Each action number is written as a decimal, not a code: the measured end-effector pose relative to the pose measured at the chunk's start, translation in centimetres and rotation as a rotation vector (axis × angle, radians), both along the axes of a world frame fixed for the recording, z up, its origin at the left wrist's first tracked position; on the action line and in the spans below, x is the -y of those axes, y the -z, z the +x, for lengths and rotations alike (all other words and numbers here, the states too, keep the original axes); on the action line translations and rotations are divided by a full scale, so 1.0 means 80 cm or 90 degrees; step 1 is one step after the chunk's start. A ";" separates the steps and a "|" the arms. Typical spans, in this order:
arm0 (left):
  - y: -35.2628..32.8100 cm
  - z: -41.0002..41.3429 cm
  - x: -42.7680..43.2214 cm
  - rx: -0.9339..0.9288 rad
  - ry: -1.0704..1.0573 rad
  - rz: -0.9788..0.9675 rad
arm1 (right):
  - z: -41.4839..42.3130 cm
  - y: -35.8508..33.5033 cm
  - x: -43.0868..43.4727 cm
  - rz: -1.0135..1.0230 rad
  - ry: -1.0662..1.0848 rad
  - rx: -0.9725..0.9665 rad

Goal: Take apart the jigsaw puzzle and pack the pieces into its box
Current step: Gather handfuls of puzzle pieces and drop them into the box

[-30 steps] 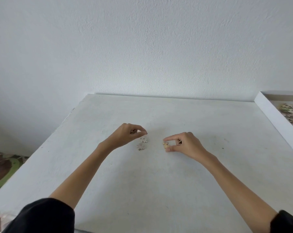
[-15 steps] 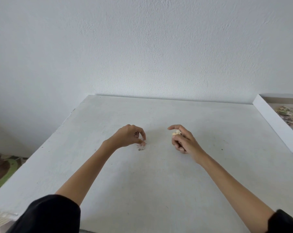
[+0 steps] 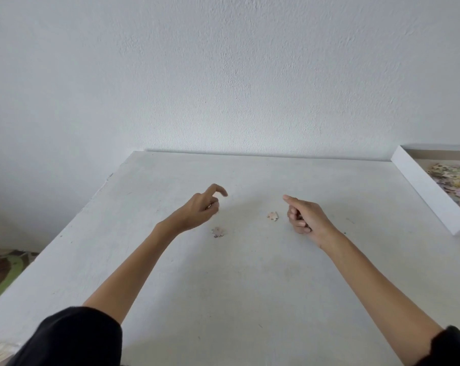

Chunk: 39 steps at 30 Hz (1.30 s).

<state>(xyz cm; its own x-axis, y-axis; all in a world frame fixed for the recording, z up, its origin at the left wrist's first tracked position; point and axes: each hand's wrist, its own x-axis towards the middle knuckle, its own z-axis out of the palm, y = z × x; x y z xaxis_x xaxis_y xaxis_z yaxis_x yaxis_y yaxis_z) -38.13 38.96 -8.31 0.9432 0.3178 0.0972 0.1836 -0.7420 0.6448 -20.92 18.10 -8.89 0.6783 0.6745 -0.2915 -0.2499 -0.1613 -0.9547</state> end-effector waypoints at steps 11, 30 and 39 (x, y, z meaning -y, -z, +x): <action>-0.012 -0.025 0.008 0.096 -0.084 -0.235 | -0.006 0.012 -0.008 -0.244 -0.090 0.613; 0.015 -0.049 0.014 -0.017 0.002 0.095 | -0.028 -0.002 -0.011 0.107 -0.097 -0.111; -0.002 -0.030 0.007 -0.199 0.014 0.017 | -0.039 -0.002 -0.014 0.077 -0.130 -0.093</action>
<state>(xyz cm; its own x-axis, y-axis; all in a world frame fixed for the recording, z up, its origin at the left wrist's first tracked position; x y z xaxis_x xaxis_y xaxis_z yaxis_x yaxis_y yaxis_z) -40.52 38.41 -8.14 0.9352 0.2983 -0.1908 0.3538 -0.7643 0.5392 -24.01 19.24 -8.75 0.4810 0.8292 -0.2848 -0.3605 -0.1091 -0.9263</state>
